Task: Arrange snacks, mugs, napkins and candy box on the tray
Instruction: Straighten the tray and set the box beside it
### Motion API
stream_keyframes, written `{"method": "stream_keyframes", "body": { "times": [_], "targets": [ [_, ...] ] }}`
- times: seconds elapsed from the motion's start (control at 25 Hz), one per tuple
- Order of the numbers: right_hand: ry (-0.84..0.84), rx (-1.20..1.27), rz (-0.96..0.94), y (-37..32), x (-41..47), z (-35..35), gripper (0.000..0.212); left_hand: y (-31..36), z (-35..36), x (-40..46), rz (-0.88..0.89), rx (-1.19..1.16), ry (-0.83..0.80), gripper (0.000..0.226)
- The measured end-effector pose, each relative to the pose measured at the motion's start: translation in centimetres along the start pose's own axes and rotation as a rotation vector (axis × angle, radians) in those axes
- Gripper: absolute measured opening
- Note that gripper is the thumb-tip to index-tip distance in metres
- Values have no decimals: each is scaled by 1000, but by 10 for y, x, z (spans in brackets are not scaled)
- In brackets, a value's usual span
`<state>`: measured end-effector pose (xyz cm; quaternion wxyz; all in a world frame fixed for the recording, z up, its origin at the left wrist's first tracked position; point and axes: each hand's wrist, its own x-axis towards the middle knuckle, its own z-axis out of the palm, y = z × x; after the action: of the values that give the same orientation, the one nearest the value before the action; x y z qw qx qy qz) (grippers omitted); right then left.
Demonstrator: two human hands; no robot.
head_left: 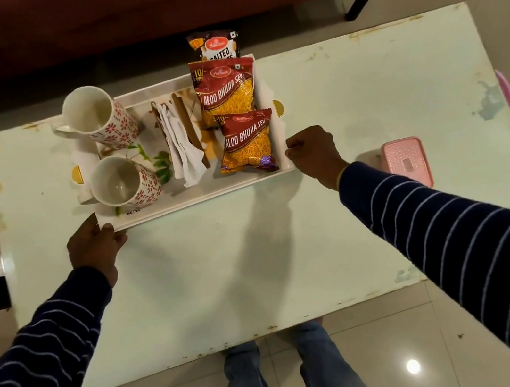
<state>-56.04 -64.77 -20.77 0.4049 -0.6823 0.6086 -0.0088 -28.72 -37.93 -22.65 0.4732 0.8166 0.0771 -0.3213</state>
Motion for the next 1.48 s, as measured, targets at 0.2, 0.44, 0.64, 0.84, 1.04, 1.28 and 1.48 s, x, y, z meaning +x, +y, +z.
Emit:
{"method": "stream_keyframes", "body": {
  "times": [0.2,0.44,0.64,0.84,1.04,1.28,1.48],
  "targets": [
    [32,-108,32,21,-19,-14,47,-21,0,-28,22,15,-139,31],
    [60,-234,40,91,-58,-41,18,-61,14,-86,13,-32,-256,37],
    [135,-199,91,125,-79,-52,15,-82,24,-116,24,12,-280,47],
    [158,-194,102,132,-91,-56,19,-90,26,-129,31,35,-272,45],
    [199,-183,154,136,-99,-55,22,-96,29,-137,25,35,-296,33],
    [263,-120,239,133,-105,-50,24,-97,27,-138,-1,-18,-341,36],
    [293,-108,207,134,-109,-49,24,-96,30,-140,25,29,-311,35]
  ]
}}
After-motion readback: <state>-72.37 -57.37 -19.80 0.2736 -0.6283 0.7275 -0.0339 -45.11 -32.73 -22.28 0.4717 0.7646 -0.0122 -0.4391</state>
